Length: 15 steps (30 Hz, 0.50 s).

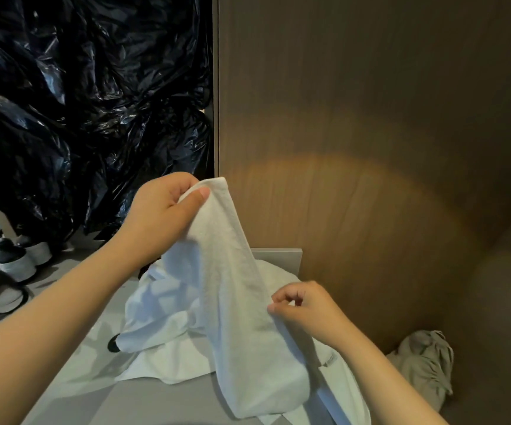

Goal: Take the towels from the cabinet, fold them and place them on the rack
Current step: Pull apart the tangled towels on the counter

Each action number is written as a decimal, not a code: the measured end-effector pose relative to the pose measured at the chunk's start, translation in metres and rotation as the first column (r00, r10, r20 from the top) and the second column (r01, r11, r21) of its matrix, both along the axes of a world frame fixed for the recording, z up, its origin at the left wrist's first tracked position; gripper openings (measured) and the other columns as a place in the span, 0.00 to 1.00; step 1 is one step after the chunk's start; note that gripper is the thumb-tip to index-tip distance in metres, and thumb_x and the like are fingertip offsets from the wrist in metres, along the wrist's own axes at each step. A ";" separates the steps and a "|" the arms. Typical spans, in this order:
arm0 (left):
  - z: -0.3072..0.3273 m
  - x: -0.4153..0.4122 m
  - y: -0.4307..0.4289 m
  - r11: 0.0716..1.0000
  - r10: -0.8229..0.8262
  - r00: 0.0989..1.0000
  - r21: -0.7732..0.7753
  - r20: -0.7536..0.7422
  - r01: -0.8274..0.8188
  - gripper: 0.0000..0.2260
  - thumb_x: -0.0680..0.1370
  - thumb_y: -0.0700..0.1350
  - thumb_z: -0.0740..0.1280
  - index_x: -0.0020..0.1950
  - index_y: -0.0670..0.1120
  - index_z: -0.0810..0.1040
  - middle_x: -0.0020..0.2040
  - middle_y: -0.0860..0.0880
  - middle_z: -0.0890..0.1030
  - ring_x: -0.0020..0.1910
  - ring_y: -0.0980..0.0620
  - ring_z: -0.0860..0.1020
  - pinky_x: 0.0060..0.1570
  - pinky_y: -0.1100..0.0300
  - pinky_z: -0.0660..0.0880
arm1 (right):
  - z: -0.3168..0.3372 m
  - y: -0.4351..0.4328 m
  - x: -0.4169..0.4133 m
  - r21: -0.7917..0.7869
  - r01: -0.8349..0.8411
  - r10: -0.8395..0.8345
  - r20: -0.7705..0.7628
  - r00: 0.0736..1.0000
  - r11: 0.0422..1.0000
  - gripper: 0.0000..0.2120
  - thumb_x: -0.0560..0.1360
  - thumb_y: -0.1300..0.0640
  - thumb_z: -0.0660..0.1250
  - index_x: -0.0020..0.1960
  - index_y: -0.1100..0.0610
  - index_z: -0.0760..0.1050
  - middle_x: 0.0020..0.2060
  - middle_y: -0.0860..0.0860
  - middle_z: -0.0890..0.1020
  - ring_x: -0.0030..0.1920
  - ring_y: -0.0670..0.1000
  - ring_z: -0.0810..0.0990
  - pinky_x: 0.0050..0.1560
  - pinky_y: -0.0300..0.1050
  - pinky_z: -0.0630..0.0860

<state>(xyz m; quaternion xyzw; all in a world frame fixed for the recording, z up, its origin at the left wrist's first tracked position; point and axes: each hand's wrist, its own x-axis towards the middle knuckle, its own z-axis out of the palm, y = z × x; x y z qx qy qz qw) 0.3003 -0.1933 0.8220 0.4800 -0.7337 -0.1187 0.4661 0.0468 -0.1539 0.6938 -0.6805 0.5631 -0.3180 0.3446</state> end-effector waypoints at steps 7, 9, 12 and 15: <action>-0.007 0.027 -0.004 0.996 0.080 0.988 0.040 0.135 -0.086 0.08 0.78 0.45 0.64 0.42 0.44 0.77 0.36 0.43 0.78 0.32 0.50 0.72 0.33 0.60 0.67 | -0.003 -0.001 -0.010 -0.100 0.079 -0.067 0.119 0.991 0.992 0.12 0.81 0.55 0.63 0.38 0.52 0.73 0.31 0.43 0.73 0.34 0.43 0.71 0.38 0.37 0.67; -0.009 0.033 -0.002 0.994 0.066 0.980 0.068 0.188 -0.080 0.02 0.77 0.44 0.66 0.45 0.49 0.78 0.36 0.47 0.79 0.33 0.49 0.75 0.34 0.60 0.69 | 0.020 0.000 -0.013 -0.245 0.128 -0.091 0.155 0.984 0.961 0.10 0.81 0.57 0.63 0.40 0.53 0.73 0.32 0.47 0.74 0.34 0.44 0.71 0.37 0.38 0.68; -0.014 0.029 0.004 0.992 0.062 0.985 0.103 0.162 -0.079 0.02 0.76 0.47 0.68 0.46 0.55 0.78 0.35 0.57 0.79 0.32 0.54 0.75 0.33 0.62 0.68 | 0.069 -0.001 -0.013 -0.486 0.139 -0.095 0.113 0.989 0.863 0.08 0.80 0.58 0.64 0.42 0.54 0.75 0.35 0.48 0.76 0.37 0.47 0.75 0.38 0.39 0.70; -0.018 0.018 0.009 0.994 0.032 0.992 0.097 0.118 -0.044 0.04 0.77 0.49 0.67 0.47 0.59 0.78 0.39 0.67 0.79 0.32 0.60 0.75 0.37 0.61 0.68 | 0.113 0.001 -0.012 -0.605 0.033 -0.060 -0.024 0.998 0.796 0.07 0.80 0.55 0.63 0.44 0.51 0.77 0.35 0.48 0.78 0.37 0.50 0.76 0.37 0.39 0.71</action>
